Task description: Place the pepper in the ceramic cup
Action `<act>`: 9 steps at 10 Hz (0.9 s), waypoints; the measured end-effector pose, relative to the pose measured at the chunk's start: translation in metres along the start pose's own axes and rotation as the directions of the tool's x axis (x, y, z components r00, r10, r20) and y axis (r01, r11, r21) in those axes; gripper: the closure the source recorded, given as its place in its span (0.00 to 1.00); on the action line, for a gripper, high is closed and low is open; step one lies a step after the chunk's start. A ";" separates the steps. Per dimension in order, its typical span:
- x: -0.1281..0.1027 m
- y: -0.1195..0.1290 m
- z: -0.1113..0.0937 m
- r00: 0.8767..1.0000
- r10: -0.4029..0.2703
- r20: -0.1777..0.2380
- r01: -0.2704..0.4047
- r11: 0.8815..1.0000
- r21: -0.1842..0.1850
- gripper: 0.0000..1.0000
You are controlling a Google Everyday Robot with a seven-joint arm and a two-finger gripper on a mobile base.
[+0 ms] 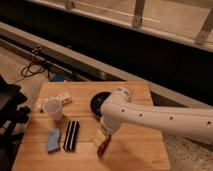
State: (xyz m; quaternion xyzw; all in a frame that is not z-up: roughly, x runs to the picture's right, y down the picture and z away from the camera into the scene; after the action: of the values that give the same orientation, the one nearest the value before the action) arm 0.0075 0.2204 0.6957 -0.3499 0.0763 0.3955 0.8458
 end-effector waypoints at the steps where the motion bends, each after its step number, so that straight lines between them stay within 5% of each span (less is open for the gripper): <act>1: -0.004 -0.003 -0.001 1.000 0.003 0.002 -0.003 1.000 0.004 0.20; 3: 0.000 -0.004 0.003 0.997 0.080 0.008 -0.080 0.996 0.027 0.20; 5: 0.001 -0.001 0.011 0.979 0.203 0.019 -0.204 0.978 0.037 0.20; 9: 0.001 0.002 0.035 0.971 0.239 -0.002 -0.239 0.971 0.023 0.20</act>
State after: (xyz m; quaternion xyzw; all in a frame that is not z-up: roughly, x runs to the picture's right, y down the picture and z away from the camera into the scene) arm 0.0016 0.2441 0.7202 -0.3297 0.1244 0.4926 0.7957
